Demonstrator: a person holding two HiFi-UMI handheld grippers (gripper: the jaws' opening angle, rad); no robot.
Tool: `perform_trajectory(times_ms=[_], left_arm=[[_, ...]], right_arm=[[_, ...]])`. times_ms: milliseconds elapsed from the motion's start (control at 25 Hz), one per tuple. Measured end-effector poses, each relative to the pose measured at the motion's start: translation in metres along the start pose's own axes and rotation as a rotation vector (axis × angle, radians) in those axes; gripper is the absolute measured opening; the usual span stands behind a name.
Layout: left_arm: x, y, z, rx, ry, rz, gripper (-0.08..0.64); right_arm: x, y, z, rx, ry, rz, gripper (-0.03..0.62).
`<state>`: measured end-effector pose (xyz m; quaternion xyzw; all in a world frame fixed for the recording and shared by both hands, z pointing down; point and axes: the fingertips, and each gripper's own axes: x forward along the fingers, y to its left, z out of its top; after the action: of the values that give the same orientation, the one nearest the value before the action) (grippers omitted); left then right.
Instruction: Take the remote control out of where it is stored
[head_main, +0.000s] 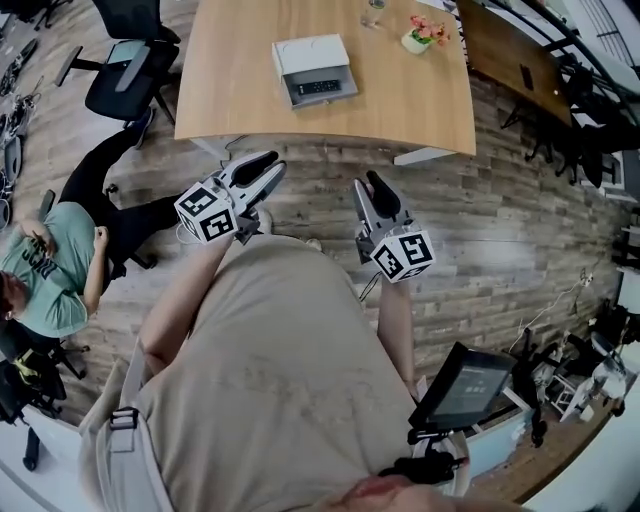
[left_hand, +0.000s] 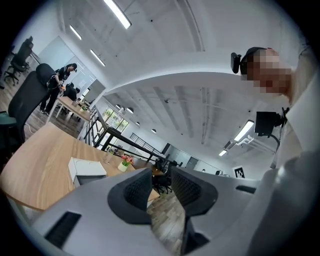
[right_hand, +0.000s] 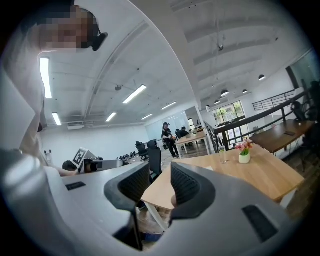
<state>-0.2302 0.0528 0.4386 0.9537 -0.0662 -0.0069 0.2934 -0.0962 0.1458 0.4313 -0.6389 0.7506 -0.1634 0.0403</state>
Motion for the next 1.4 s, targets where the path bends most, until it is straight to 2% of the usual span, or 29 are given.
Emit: perform_trajectory(times_ms=[320, 560, 920, 1160, 1400], left_arm=[[-0.021, 0.033, 0.028, 0.035, 0.003, -0.045, 0.101], [-0.040, 0.051, 0.048, 0.065, 0.016, -0.114, 0.101], [-0.049, 0.077, 0.058, 0.055, 0.022, -0.164, 0.101], [-0.062, 0.090, 0.061, 0.040, -0.017, -0.140, 0.101], [-0.079, 0.104, 0.068, 0.032, -0.064, -0.071, 0.101]], right_arm=[[0.040, 0.012, 0.002, -0.003, -0.002, -0.046, 0.129], [0.073, 0.024, 0.003, -0.009, -0.018, -0.080, 0.129], [0.095, 0.033, 0.004, -0.019, -0.002, -0.129, 0.129], [0.109, 0.028, 0.002, -0.053, 0.054, -0.134, 0.129], [0.143, 0.008, 0.001, -0.108, 0.117, -0.129, 0.129]])
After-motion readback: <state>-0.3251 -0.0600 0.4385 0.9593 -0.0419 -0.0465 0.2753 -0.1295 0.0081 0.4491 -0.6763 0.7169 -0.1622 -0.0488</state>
